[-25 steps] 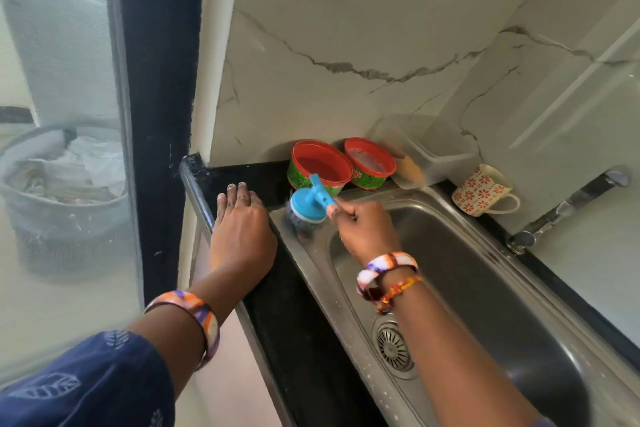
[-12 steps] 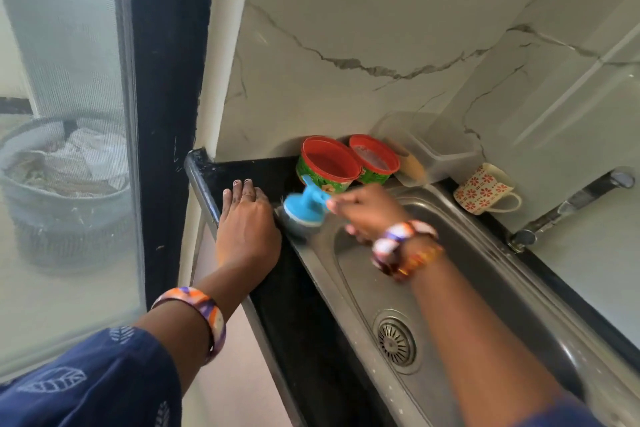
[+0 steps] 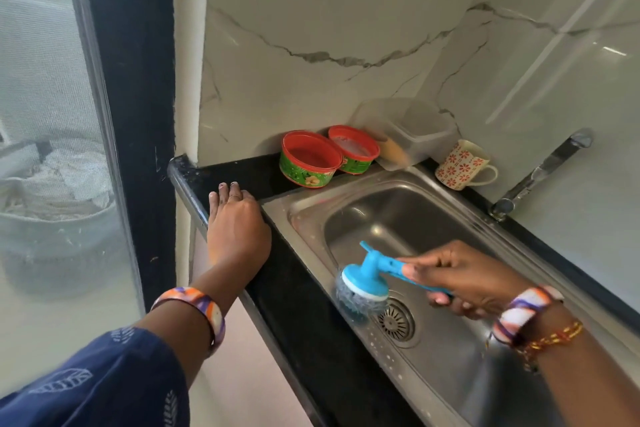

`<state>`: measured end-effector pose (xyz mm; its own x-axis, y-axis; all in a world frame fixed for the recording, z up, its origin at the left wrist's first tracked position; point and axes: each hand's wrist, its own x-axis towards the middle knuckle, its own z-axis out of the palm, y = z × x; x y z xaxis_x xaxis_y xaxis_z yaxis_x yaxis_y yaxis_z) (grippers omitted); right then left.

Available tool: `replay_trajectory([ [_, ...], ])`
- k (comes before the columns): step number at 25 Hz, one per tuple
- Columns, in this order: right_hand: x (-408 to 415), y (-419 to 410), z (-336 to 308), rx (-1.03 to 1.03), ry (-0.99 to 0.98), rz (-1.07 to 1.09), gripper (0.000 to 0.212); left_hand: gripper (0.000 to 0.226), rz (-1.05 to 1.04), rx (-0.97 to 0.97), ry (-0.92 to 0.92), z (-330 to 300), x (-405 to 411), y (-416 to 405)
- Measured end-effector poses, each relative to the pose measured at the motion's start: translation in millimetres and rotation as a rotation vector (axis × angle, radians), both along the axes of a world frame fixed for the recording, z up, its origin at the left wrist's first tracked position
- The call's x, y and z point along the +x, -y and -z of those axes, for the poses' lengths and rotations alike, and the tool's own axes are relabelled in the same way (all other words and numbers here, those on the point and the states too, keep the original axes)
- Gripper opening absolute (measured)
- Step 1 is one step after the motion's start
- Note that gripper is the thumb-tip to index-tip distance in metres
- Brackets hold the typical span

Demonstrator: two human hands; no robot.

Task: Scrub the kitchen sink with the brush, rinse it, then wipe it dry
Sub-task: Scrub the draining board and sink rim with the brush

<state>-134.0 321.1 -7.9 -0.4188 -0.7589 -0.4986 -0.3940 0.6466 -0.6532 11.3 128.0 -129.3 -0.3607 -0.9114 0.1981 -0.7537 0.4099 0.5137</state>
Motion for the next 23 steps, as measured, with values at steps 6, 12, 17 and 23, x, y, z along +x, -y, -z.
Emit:
replay_trajectory([
  [6, 4, 106, 34, -0.176, -0.331, -0.018, 0.024, 0.052, -0.011, -0.016, 0.047, 4, -3, 5],
  [12, -9, 83, 23, -0.13, -0.167, -0.011, 0.027, 0.05, -0.016, -0.013, 0.104, 2, -2, 6],
  [17, -38, -4, 13, 0.148, -0.319, -0.27, 0.028, 0.049, -0.014, -0.017, 0.137, 4, -5, 8],
  [23, -27, 95, 41, -0.047, -0.573, -0.317, 0.03, 0.048, -0.018, -0.025, 0.163, 2, -5, 8],
])
